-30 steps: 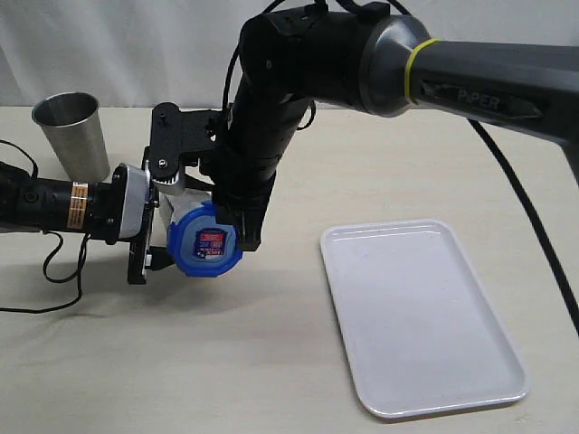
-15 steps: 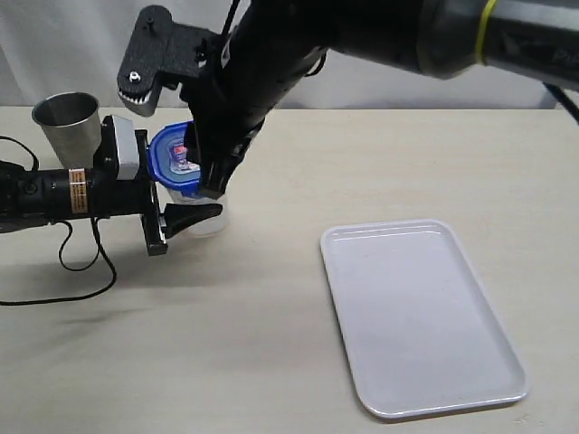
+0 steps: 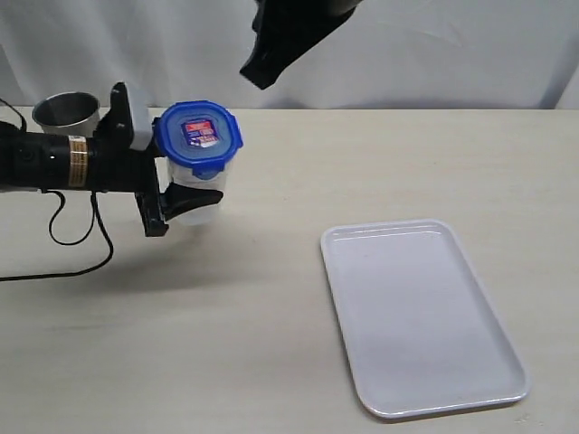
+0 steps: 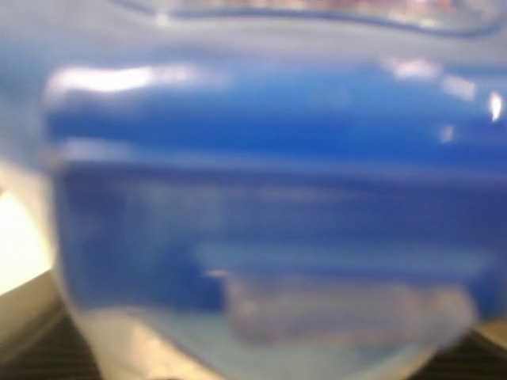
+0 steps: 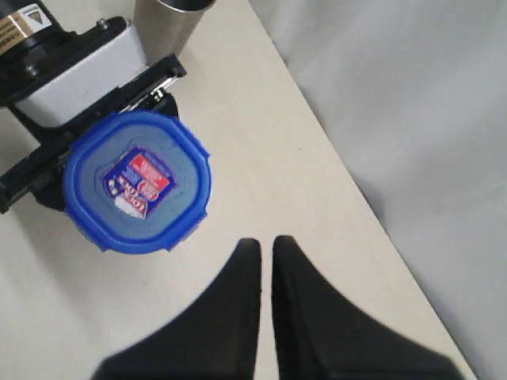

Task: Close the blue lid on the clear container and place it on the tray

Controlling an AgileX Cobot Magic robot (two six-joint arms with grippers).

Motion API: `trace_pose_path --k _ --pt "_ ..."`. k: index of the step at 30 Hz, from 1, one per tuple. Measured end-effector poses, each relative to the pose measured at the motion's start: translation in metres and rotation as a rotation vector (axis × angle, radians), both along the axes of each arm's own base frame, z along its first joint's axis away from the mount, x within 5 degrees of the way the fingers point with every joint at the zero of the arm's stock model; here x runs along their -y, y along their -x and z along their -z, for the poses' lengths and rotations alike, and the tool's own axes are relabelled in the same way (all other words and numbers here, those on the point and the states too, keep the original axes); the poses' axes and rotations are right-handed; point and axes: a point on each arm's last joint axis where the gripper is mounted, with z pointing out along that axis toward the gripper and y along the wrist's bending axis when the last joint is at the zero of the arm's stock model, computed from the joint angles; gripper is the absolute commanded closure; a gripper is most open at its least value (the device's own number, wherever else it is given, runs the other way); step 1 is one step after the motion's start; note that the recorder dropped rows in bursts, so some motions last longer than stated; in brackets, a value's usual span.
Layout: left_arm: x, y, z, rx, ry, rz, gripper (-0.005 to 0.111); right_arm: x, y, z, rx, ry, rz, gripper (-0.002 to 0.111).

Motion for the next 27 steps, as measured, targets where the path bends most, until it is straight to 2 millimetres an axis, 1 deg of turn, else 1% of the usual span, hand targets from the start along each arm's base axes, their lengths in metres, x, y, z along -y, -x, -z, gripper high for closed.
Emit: trace_pose_path --k 3,6,8,11,12,13,14,15,16,17,18,19,20,21,23,25,27 --pt "0.025 0.008 -0.006 0.002 -0.138 0.006 0.107 0.020 0.007 -0.006 0.009 -0.061 0.034 0.104" --pt "0.052 0.019 -0.016 0.045 -0.224 0.031 0.107 0.040 0.017 -0.010 0.048 -0.121 0.062 0.104" --pt "0.069 0.027 -0.020 0.078 -0.259 0.051 0.107 0.053 0.024 -0.005 0.062 -0.157 0.088 0.104" --pt "0.101 0.038 -0.026 0.155 -0.345 0.076 0.107 0.075 0.036 0.001 0.109 -0.247 0.132 0.104" --pt "0.122 0.046 -0.028 0.226 -0.432 0.068 0.107 0.091 0.044 0.008 0.147 -0.306 0.170 0.104" --pt "0.129 0.048 -0.028 0.262 -0.477 0.057 0.107 0.098 0.047 0.010 0.165 -0.331 0.188 0.104" --pt "0.146 0.056 -0.031 0.352 -0.557 0.059 0.107 0.116 0.053 0.020 0.180 -0.379 0.246 0.104" --pt "0.153 0.060 -0.032 0.395 -0.589 0.062 0.107 0.123 0.056 0.026 0.179 -0.399 0.274 0.104" --pt "0.167 0.068 -0.037 0.506 -0.669 0.072 0.107 0.140 0.060 0.037 0.190 -0.437 0.342 0.104" --pt "0.172 0.071 -0.039 0.557 -0.703 0.079 0.107 0.146 0.062 0.041 0.194 -0.449 0.369 0.104" --pt "0.182 0.079 -0.043 0.672 -0.790 0.088 0.107 0.160 0.064 0.050 0.203 -0.462 0.426 0.104" --pt "0.186 0.082 -0.044 0.719 -0.828 0.086 0.107 0.165 0.065 0.053 0.209 -0.465 0.449 0.104" --pt "0.193 0.088 -0.049 0.818 -0.903 0.097 0.107 0.174 0.066 0.059 0.211 -0.466 0.485 0.104" --pt "0.197 0.090 -0.054 0.892 -0.962 0.103 0.107 0.177 0.066 0.063 0.207 -0.460 0.502 0.104" --pt "0.203 0.089 -0.058 0.998 -1.071 0.108 0.107 0.180 0.066 0.067 0.207 -0.458 0.513 0.104" --pt "0.206 0.084 -0.057 1.066 -1.170 0.121 0.107 0.180 0.067 0.067 0.210 -0.458 0.514 0.104" --pt "0.207 0.082 -0.052 1.086 -1.225 0.132 0.107 0.181 0.067 0.067 0.211 -0.462 0.518 0.104"
